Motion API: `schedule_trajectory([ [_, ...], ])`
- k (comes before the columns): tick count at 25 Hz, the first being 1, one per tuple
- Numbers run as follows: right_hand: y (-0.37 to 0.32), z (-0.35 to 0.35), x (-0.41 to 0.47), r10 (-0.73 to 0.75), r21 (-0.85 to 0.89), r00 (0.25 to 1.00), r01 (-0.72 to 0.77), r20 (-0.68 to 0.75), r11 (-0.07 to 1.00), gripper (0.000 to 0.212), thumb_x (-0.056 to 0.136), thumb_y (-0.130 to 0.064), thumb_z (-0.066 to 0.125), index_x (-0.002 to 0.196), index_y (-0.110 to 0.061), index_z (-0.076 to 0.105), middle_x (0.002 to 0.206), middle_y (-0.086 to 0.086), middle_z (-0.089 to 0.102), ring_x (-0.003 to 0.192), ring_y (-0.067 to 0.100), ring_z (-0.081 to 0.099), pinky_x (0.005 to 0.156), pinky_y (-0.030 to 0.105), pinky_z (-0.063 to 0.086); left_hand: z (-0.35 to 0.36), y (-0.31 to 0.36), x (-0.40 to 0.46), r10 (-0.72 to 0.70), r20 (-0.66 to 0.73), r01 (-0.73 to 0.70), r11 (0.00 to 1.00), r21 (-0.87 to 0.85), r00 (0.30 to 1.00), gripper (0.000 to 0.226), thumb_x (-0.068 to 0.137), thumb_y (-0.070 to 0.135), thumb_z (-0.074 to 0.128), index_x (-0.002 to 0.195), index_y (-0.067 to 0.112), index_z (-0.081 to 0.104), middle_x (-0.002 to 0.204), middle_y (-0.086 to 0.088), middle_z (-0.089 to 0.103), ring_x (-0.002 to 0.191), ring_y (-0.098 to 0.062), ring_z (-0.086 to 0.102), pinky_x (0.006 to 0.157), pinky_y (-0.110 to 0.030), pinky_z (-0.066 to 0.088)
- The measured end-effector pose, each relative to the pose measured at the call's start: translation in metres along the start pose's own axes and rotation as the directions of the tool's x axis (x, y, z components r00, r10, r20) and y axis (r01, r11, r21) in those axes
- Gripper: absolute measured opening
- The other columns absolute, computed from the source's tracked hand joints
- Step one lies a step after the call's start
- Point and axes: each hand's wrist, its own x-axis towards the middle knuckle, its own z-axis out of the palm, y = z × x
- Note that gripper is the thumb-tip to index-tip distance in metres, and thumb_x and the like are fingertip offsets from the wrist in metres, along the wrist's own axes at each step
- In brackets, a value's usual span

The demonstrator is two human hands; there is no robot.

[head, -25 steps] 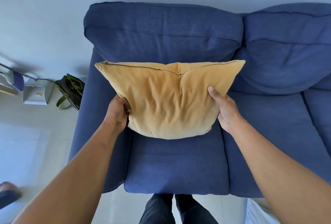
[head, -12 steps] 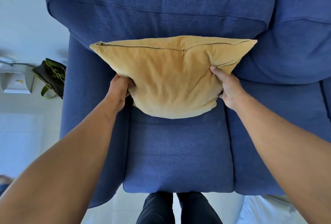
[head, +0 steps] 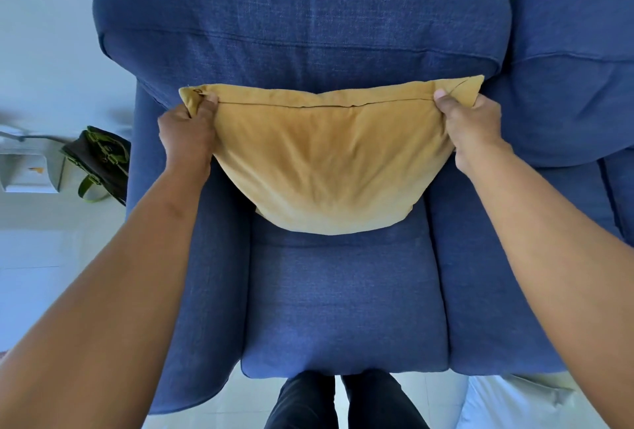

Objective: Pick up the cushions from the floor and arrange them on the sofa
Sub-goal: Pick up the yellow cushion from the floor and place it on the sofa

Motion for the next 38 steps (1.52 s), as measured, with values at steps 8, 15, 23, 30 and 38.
schedule_trajectory([
  [8,0.0,0.001,0.013,0.056,-0.126,0.998,-0.054,0.012,0.99,0.017,0.095,-0.045,0.074,0.092,-0.031,0.066,0.1,-0.008,0.07,0.109,0.023,0.069,0.097,0.054,0.06,-0.003,0.003,0.012,-0.076,-0.02,0.078,0.984,0.161,0.997,0.041,0.072,0.062,0.074,0.076,0.021,0.067,0.085,0.002,0.067,0.084,-0.021,0.067,0.081,-0.053,0.065],
  [15,-0.001,0.004,0.006,0.044,-0.143,0.996,-0.056,-0.081,0.988,0.021,0.095,-0.049,0.07,0.091,-0.03,0.064,0.106,-0.006,0.069,0.104,0.02,0.067,0.1,0.049,0.06,0.002,0.014,0.003,-0.192,-0.066,0.198,0.976,0.091,0.979,0.024,0.086,0.042,0.076,0.074,0.028,0.061,0.088,0.008,0.062,0.095,-0.022,0.065,0.09,-0.049,0.063],
  [23,0.022,-0.028,-0.057,-0.063,-0.322,0.998,0.056,-0.012,0.945,0.048,0.097,-0.063,0.054,0.123,-0.024,0.065,0.106,-0.005,0.06,0.106,0.021,0.054,0.098,0.043,0.048,-0.028,-0.006,-0.07,-0.111,-0.125,0.127,0.984,0.122,0.986,0.04,0.077,0.051,0.06,0.061,0.017,0.045,0.066,-0.008,0.046,0.062,-0.023,0.043,0.06,-0.037,0.039],
  [30,0.062,-0.055,-0.137,-0.115,-0.532,0.988,0.152,0.102,0.833,0.072,0.106,-0.053,0.046,0.163,-0.011,0.033,0.167,0.012,0.041,0.154,0.031,0.038,0.124,0.047,0.032,-0.009,-0.016,-0.167,0.075,0.268,-0.193,0.875,0.445,0.96,0.032,0.101,0.038,0.054,0.122,0.019,0.069,0.112,0.006,0.07,0.102,-0.016,0.062,0.084,-0.031,0.045],
  [38,0.103,-0.145,-0.185,-0.198,-0.716,0.98,0.154,0.023,0.681,0.075,0.109,-0.05,0.04,0.166,-0.006,0.018,0.177,0.016,0.005,0.165,0.029,-0.002,0.129,0.057,0.017,0.074,-0.006,-0.253,0.3,0.693,-0.717,0.537,0.445,0.655,0.06,0.105,0.041,0.05,0.157,0.012,0.039,0.163,-0.01,0.043,0.148,-0.028,0.041,0.12,-0.046,0.036],
])
